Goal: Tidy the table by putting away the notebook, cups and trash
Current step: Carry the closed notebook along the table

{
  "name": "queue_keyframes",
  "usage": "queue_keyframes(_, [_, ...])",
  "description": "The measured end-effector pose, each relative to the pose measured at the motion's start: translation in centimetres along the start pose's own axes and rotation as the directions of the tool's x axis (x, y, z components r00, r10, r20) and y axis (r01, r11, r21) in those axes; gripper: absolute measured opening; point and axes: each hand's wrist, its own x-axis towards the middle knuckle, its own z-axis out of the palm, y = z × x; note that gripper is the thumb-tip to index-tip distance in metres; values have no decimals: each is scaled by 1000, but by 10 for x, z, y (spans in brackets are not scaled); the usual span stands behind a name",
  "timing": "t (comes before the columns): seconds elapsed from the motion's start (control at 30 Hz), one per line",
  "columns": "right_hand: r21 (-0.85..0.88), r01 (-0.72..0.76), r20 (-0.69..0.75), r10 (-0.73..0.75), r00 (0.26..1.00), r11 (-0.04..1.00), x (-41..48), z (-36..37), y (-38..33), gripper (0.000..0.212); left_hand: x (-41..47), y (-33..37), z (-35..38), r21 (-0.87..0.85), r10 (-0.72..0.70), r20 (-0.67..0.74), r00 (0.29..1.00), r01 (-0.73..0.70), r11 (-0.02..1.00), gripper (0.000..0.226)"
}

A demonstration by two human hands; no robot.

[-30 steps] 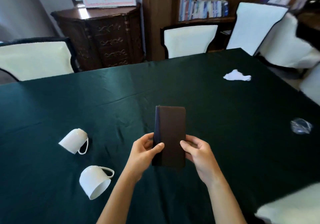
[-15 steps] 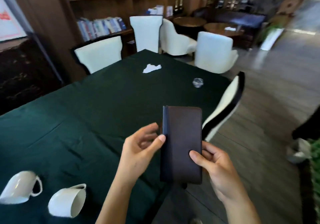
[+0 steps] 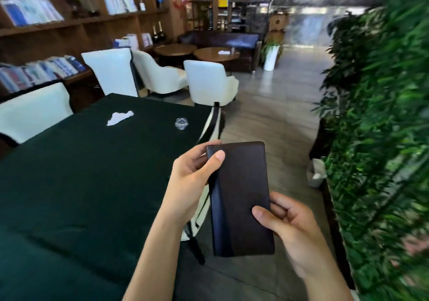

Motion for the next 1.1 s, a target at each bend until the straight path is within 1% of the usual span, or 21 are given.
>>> queue_keyframes(0.07, [0,17,-26,-17,1000,1000,-2,-28,-10,33,-1,-16,32,-73,-36,32,999,38,997,22])
queue_keyframes(0.17, [-10,44,-80,-45,996,999,-4,-69,-25,33,-5,-40,78,-107,-106,42,993,110,988,34])
queue_keyframes(0.27, [-5,65,-148,-65,987,998,-3,-99,-37,34,-9,-61,110,-65,-142,48,989,145,987,37])
queue_keyframes(0.37, [5,77,-181,-75,981,997,2,-123,-46,36,-7,-76,130,-47,-191,79,978,195,980,46])
queue_keyframes(0.43, [17,83,-209,-78,975,996,9,-136,-50,39,0,-84,141,-12,-218,105,970,220,975,45])
queue_keyframes(0.57, [33,90,-262,-79,962,995,31,-158,-52,33,24,-99,156,45,-256,110,960,253,967,41])
queue_keyframes(0.73, [29,119,-322,-103,941,992,82,-180,-59,31,82,-118,168,93,-311,138,940,301,949,46])
queue_keyframes(0.87, [-27,139,-360,-139,922,990,140,-195,-72,34,145,-126,179,110,-297,157,942,282,953,54])
queue_keyframes(0.97, [-52,176,-380,-183,907,983,190,-205,-85,27,202,-128,184,155,-275,149,950,252,955,48])
queue_keyframes(1.03, [-72,196,-391,-209,896,978,221,-209,-93,28,238,-126,186,165,-267,152,952,242,956,46])
queue_keyframes(1.1, [-81,202,-404,-218,888,976,252,-214,-99,31,273,-125,187,158,-272,188,944,245,957,40])
